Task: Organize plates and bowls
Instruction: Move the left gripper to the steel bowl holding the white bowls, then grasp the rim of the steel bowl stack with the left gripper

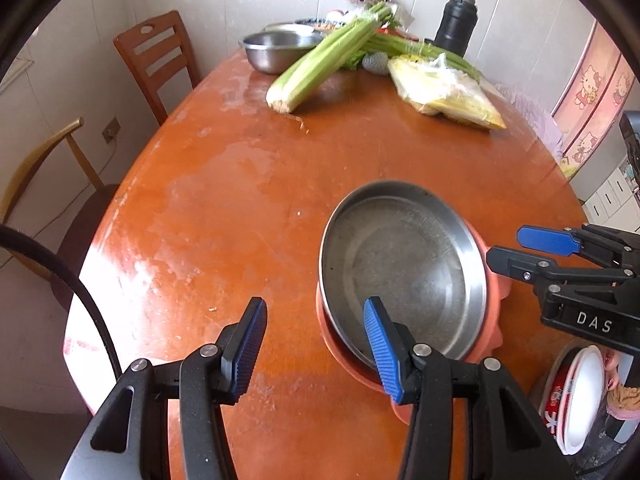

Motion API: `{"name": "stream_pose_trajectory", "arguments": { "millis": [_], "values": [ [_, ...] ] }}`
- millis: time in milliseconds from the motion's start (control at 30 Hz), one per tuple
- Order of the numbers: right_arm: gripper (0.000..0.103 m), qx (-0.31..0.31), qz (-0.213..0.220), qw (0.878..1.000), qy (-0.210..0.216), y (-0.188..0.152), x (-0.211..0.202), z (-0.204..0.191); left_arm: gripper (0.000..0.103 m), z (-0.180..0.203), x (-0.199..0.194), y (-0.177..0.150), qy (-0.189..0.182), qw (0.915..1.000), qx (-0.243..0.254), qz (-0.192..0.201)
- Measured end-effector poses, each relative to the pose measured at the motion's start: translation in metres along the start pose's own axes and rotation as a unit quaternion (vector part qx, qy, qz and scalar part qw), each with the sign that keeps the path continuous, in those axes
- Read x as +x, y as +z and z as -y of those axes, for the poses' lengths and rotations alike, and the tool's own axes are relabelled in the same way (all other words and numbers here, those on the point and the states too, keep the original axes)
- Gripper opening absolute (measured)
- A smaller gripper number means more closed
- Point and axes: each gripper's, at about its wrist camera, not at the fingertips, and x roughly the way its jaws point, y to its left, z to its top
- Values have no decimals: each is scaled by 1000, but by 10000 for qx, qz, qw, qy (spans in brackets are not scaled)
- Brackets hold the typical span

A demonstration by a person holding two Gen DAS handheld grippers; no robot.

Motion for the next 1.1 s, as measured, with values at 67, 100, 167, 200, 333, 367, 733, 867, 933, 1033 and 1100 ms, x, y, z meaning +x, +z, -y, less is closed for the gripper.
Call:
{"name": "stream_pose_trajectory", "arguments": {
  "millis": [67,100,167,200,333,367,733,867,933,1033,1100],
  "values": [
    [52,34,109,9999,26,-4,-11,3,50,5,-9,0,-1,10000,40,82],
    [52,50,164,9998,35,-6,-17,5,50,8,-14,-1,-10,9999,73,136],
    [53,71,271,9996,33,-12,-30,9,50,13,-21,-2,-43,9997,120,191],
    [53,83,339,9994,26,-16,-37,11,50,18,-25,-4,-77,9996,164,218],
    [55,164,583,9982,11,-38,-64,23,50,38,-35,-11,-204,9989,332,261],
    [55,211,637,9977,7,-46,-72,27,50,45,-38,-13,-255,9986,385,269],
    [58,658,739,9951,-89,-128,-104,72,50,124,-53,-50,-916,9904,1021,163],
    [58,814,621,9947,-65,-151,-99,85,50,146,-48,-62,-1062,9874,1175,0],
    [58,839,536,9950,-15,-161,-95,87,50,154,-45,-67,-1154,9857,1227,-109],
    [58,882,474,9949,91,-172,-90,90,50,163,-42,-73,-1232,9841,1264,-196],
    [58,885,438,9950,125,-178,-87,90,50,169,-41,-75,-1218,9838,1298,-229]
  ]
}}
